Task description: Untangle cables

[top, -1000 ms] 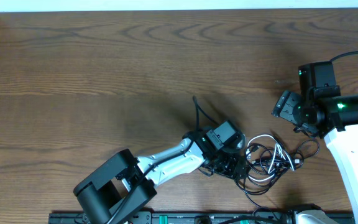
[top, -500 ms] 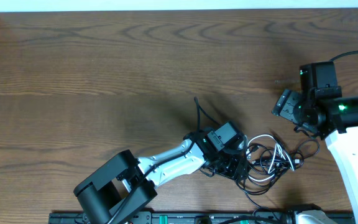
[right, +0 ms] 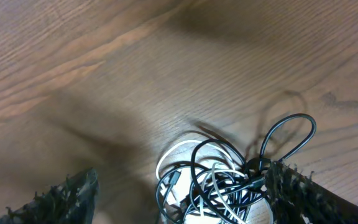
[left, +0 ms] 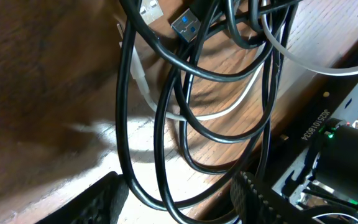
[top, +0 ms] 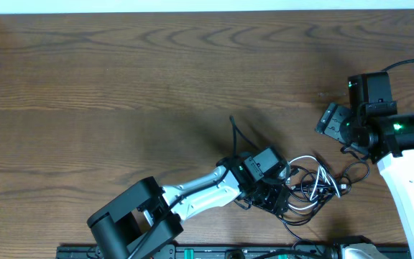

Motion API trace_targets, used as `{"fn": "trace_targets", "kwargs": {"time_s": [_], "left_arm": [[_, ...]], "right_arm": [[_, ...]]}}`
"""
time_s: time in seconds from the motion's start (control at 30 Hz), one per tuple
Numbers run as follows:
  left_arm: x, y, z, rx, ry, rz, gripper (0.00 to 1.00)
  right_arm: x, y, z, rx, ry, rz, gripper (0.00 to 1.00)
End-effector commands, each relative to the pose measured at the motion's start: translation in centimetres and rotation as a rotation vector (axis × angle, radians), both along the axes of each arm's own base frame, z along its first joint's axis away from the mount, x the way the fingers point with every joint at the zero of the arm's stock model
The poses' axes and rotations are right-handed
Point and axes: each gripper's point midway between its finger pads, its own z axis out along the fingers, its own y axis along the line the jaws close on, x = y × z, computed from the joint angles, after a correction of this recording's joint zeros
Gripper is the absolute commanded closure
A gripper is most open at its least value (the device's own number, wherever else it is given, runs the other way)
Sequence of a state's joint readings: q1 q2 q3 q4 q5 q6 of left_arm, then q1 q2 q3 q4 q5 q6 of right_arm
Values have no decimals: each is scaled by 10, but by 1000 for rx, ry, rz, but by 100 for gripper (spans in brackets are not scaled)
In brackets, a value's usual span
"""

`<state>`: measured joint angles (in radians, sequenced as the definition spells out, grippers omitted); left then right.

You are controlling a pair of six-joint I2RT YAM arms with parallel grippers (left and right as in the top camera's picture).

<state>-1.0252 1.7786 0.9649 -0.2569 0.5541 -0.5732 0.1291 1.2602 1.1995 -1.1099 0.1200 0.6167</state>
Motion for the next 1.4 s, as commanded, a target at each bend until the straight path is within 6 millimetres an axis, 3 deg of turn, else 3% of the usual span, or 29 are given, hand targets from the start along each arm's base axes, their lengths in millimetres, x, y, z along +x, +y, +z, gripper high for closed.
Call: {"fn": "trace_targets", "kwargs": {"time_s": [0.0, 0.13, 0.17, 0.2, 0.43, 0.6, 0.87, 0.97, 1.17, 1.37], "left_arm": [[3, 1, -6, 22, -11, 12, 42], [3, 1, -6, 22, -10, 11, 75], [3, 1, -6, 21, -9, 11, 88], [3, 0, -5, 16, -9, 11, 92], [22, 5, 1, -4, -23, 50, 93], [69, 20, 21, -59, -99, 115, 93], [154, 84, 67, -120, -190, 374, 93], [169, 102, 84, -140, -221, 430, 93], [187, 132, 119, -176, -340, 482, 92], [224, 181, 173, -244, -462, 649, 92]], "right_arm": [[1, 0, 10, 3, -32, 8, 18], [1, 1, 10, 13, -32, 12, 18], [1, 1, 10, 13, -32, 12, 18], [1, 1, 10, 13, -34, 12, 18], [2, 2, 11, 18, -43, 14, 18], [4, 11, 12, 53, -49, 49, 18], [0, 46, 13, 168, -39, 292, 15], [-1, 57, 9, 212, -20, 355, 14], [2, 59, -9, 224, 52, 357, 14], [7, 65, -30, 247, 125, 367, 13]]}}
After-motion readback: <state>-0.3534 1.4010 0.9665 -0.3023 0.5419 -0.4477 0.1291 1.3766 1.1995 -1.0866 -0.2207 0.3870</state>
